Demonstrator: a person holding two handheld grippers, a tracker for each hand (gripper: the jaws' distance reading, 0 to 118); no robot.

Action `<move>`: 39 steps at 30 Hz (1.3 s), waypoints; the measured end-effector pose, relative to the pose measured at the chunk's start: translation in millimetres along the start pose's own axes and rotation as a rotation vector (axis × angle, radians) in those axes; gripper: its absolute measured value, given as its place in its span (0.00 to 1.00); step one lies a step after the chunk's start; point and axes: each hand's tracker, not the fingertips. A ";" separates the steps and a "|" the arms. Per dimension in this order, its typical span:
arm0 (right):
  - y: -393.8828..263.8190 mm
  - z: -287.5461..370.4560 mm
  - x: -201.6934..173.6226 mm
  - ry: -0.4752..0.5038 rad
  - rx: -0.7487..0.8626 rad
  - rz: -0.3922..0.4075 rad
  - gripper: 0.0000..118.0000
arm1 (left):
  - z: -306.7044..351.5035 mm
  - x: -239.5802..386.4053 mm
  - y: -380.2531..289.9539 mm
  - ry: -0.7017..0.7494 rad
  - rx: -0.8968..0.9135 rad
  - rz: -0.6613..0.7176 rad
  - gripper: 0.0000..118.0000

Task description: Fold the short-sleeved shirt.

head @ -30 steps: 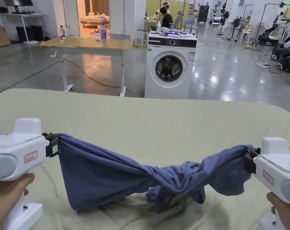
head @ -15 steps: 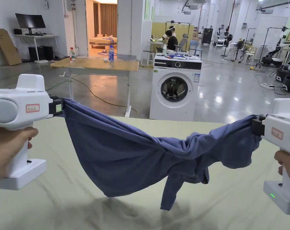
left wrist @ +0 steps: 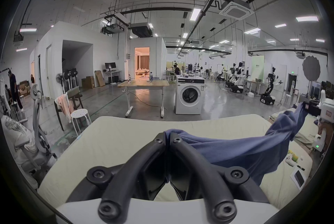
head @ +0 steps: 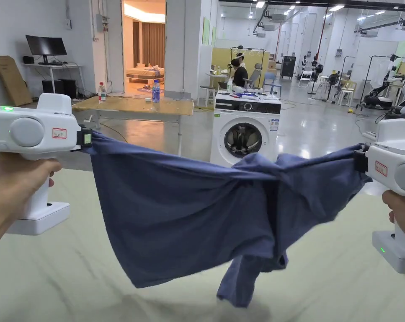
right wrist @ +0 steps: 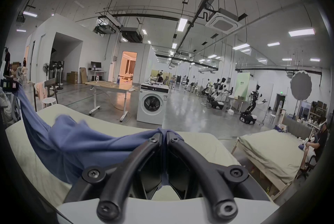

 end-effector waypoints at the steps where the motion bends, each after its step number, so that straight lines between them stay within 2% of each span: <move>1: 3.1 -4.5 2.5 -0.005 0.004 -0.003 0.02 | -3.4 -0.4 2.4 0.020 0.005 -0.007 0.00; 5: 14.2 -18.5 6.6 0.000 -0.007 0.006 0.02 | -15.6 -9.7 12.1 0.025 0.014 0.023 0.00; 7: 17.6 -26.4 0.5 -0.024 -0.015 0.069 0.02 | -20.0 -8.5 16.7 0.038 0.004 0.003 0.00; 8: 19.9 -29.5 -1.0 -0.022 -0.004 0.076 0.02 | -21.7 -8.2 19.1 0.040 0.008 -0.005 0.00; 17: 68.4 -51.6 0.4 -0.067 0.071 0.096 0.02 | -31.9 -14.8 59.6 0.068 0.052 -0.007 0.00; 28: 135.8 -49.0 -0.1 -0.104 0.168 0.117 0.02 | -21.1 -21.9 104.7 0.107 0.142 -0.006 0.00; 33: 126.5 -46.9 -4.6 -0.102 0.161 0.136 0.02 | -19.2 -25.8 94.3 0.108 0.141 -0.005 0.00; 39: 75.1 -34.1 -12.3 -0.091 0.089 0.132 0.02 | -14.0 -23.0 46.2 0.086 0.084 -0.009 0.00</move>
